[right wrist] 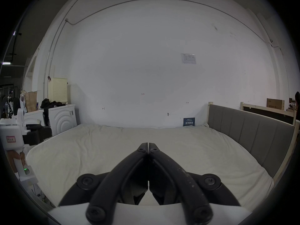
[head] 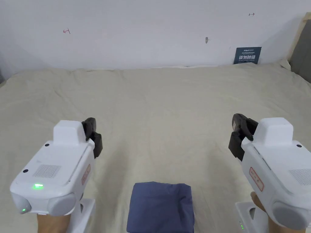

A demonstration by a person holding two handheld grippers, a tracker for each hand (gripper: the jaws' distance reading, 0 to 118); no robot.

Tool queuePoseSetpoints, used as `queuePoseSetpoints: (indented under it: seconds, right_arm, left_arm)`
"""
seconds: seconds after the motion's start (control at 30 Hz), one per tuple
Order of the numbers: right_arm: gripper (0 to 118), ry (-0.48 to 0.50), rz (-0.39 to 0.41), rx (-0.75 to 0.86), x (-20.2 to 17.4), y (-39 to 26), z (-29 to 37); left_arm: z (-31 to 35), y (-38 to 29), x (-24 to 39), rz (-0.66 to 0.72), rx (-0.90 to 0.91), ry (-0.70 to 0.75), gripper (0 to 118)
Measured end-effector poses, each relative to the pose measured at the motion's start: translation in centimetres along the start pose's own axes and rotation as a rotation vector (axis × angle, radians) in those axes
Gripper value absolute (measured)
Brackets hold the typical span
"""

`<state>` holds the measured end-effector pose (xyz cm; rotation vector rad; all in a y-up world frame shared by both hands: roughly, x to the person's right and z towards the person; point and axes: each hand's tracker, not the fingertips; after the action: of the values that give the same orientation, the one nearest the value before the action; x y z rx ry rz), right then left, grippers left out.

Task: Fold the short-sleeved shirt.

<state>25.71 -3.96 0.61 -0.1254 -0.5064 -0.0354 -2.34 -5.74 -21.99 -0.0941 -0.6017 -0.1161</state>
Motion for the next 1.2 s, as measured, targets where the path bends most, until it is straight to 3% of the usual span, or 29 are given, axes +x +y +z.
queuePoseSetpoints:
  seconds: [0.37, 0.83, 1.03, 1.2]
  right_arm:
    - [1, 0.016, 0.018, 0.009, -0.9, -0.1, -0.4]
    - [1, 0.023, 0.031, -0.005, -1.4, -0.8, -1.2]
    - [1, 0.043, 0.026, -0.083, -3.3, -5.4, -3.3]
    - [1, 0.096, 0.05, -0.256, -6.1, -11.7, -5.4]
  left_arm:
    - [0.7, -0.1, -3.5, 0.05, 0.034, 0.093, 0]
    - [0.3, 0.0, -2.8, 0.092, 0.035, 0.052, 0]
    - [0.2, 0.1, -2.8, 0.09, 0.036, 0.047, 0]
    - [0.3, -0.2, -3.2, 0.09, 0.028, 0.05, 0]
